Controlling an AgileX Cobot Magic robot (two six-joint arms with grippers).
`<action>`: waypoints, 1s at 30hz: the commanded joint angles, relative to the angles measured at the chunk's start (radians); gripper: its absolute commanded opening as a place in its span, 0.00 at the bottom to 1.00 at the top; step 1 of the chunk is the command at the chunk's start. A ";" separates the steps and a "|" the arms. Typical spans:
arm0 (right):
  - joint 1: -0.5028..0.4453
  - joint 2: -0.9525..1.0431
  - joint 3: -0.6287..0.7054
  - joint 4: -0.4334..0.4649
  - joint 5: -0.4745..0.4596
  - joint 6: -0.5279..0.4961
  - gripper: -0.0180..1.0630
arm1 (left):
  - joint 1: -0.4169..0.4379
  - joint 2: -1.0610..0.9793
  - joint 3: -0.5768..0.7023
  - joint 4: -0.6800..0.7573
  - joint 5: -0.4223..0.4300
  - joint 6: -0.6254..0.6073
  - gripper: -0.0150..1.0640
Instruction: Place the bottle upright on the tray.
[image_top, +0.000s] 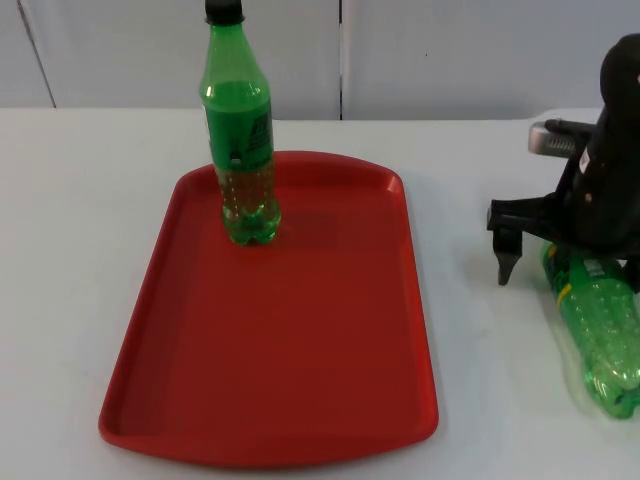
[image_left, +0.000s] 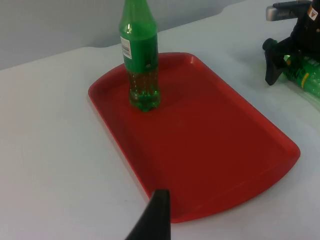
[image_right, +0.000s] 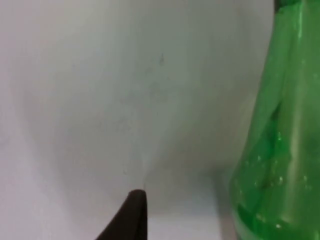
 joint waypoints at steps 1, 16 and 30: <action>0.007 0.005 0.026 -0.005 -0.036 0.018 0.94 | -0.002 -0.004 0.001 0.008 -0.001 -0.005 0.82; 0.001 0.005 0.039 -0.023 -0.031 0.042 0.82 | -0.002 -0.004 0.001 0.008 -0.001 -0.005 0.82; -0.001 0.005 0.039 -0.023 -0.020 0.059 0.41 | -0.002 -0.004 0.001 0.008 -0.001 -0.005 0.82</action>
